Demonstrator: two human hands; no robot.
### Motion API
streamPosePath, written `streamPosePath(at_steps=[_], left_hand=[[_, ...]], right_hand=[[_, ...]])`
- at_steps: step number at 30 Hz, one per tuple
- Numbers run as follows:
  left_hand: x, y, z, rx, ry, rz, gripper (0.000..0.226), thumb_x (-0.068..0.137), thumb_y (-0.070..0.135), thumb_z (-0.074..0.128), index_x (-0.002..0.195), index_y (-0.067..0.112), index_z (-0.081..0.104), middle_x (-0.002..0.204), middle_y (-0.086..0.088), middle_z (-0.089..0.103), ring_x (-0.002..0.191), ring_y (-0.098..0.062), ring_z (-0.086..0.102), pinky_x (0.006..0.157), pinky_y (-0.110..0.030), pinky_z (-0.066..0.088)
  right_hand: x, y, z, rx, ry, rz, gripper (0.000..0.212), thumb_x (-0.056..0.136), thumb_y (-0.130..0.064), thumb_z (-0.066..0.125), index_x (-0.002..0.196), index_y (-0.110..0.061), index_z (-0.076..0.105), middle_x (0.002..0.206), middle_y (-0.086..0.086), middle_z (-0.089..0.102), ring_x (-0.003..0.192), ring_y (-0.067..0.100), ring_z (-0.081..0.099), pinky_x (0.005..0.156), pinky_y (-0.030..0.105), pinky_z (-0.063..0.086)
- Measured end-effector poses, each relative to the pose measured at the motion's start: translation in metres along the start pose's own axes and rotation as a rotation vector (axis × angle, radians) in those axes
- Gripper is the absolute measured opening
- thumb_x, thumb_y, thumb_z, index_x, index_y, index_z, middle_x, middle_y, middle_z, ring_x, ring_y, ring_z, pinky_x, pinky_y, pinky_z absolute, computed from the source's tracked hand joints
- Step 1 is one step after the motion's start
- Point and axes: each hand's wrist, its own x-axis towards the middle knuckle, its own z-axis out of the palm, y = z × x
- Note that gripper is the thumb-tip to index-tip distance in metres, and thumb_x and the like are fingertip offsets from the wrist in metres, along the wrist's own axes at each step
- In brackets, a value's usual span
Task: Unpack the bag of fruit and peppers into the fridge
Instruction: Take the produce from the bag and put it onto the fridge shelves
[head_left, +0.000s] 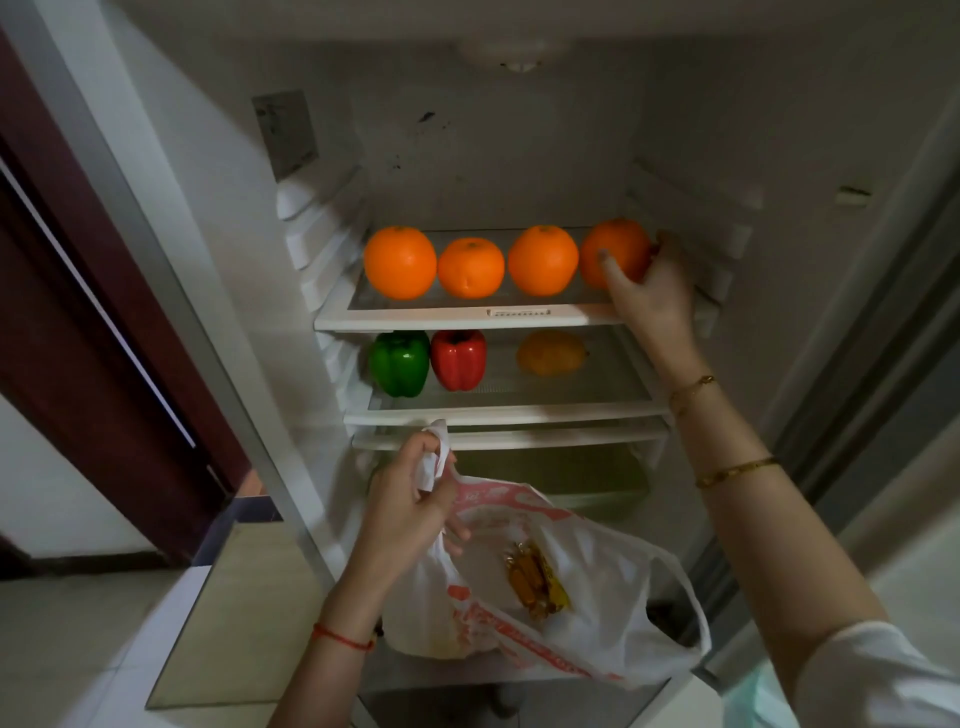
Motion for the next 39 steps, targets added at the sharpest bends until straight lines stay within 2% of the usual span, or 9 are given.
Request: streamPosePath(at_steps=[5,8,12,17,20,24,29,32,39], left_hand=[[-0.008,0.0,-0.003,0.0,0.008,-0.011,0.017,0.095,0.003,0.056,0.105,0.015,0.051,0.088,-0.013,0.069,0.054,-0.036,0.07,0.048,-0.043,0.059],[-0.014,0.0,-0.004,0.004,0.023,-0.003,0.017,0.095,-0.002,0.055,0.102,0.013,0.05,0.09,-0.015,0.067,0.052,-0.038,0.069,0.044,-0.039,0.057],[-0.026,-0.002,-0.006,0.0,0.016,-0.008,0.018,0.095,-0.004,0.053,0.101,0.013,0.05,0.09,-0.014,0.064,0.049,-0.037,0.068,0.04,-0.037,0.055],[-0.044,-0.006,-0.009,0.028,-0.004,-0.046,0.029,0.094,-0.005,0.051,0.102,0.023,0.053,0.088,0.01,0.064,0.049,-0.034,0.069,0.042,-0.042,0.057],[-0.054,-0.011,-0.015,0.062,-0.004,-0.054,0.036,0.093,-0.007,0.051,0.102,0.027,0.054,0.094,0.006,0.067,0.051,-0.032,0.07,0.044,-0.041,0.058],[-0.063,-0.017,-0.022,0.063,0.043,-0.099,0.032,0.091,-0.011,0.05,0.105,0.018,0.054,0.072,-0.018,0.07,0.046,-0.029,0.068,0.04,-0.031,0.054],[-0.072,-0.022,-0.031,0.092,0.084,-0.122,0.029,0.088,-0.013,0.049,0.104,0.011,0.052,0.067,-0.015,0.068,0.044,-0.027,0.068,0.039,-0.026,0.051],[-0.075,-0.024,-0.036,0.104,0.102,-0.118,0.029,0.087,-0.015,0.049,0.101,0.01,0.053,0.06,-0.016,0.067,0.042,-0.025,0.067,0.039,-0.025,0.05],[-0.077,-0.028,-0.045,0.111,0.104,-0.136,0.028,0.087,-0.011,0.052,0.104,0.012,0.055,0.075,-0.013,0.073,0.049,-0.027,0.071,0.046,-0.038,0.059]], right_hand=[[-0.035,-0.007,-0.014,-0.002,0.2,-0.127,0.049,0.093,-0.036,0.058,0.131,-0.005,0.05,0.123,0.007,0.059,0.107,0.008,0.052,0.081,0.0,0.032],[-0.068,-0.008,-0.017,0.044,0.257,-0.308,0.02,0.093,-0.023,0.057,0.104,-0.006,0.059,0.097,0.006,0.063,0.084,0.009,0.054,0.073,0.013,0.041],[-0.124,0.01,-0.004,0.135,-0.275,-0.361,0.008,0.093,-0.013,0.057,0.089,-0.01,0.065,0.08,-0.001,0.066,0.07,0.01,0.062,0.064,0.026,0.053],[-0.19,0.057,0.042,-0.009,-0.899,-0.273,0.019,0.089,-0.011,0.061,0.098,-0.023,0.073,0.089,-0.012,0.072,0.079,0.003,0.068,0.073,0.021,0.055],[-0.225,0.092,0.074,-0.171,-1.114,-0.181,0.023,0.089,-0.018,0.061,0.111,-0.018,0.068,0.107,-0.003,0.069,0.093,0.012,0.065,0.088,0.034,0.054],[-0.254,0.115,0.111,-0.351,-1.242,-0.055,0.056,0.085,-0.045,0.066,0.134,-0.021,0.051,0.134,0.001,0.054,0.12,0.018,0.052,0.102,0.032,0.044],[-0.28,0.129,0.152,-0.382,-1.389,-0.015,0.085,0.08,-0.049,0.072,0.148,-0.02,0.029,0.147,0.005,0.037,0.134,0.024,0.039,0.111,0.038,0.036],[-0.298,0.143,0.172,-0.493,-1.385,-0.197,0.08,0.086,-0.051,0.063,0.15,-0.022,0.025,0.152,0.008,0.032,0.139,0.028,0.033,0.117,0.045,0.026],[-0.31,0.147,0.181,-0.419,-1.301,-0.377,0.053,0.087,-0.045,0.062,0.132,-0.022,0.046,0.134,0.004,0.05,0.118,0.025,0.051,0.107,0.045,0.04]])
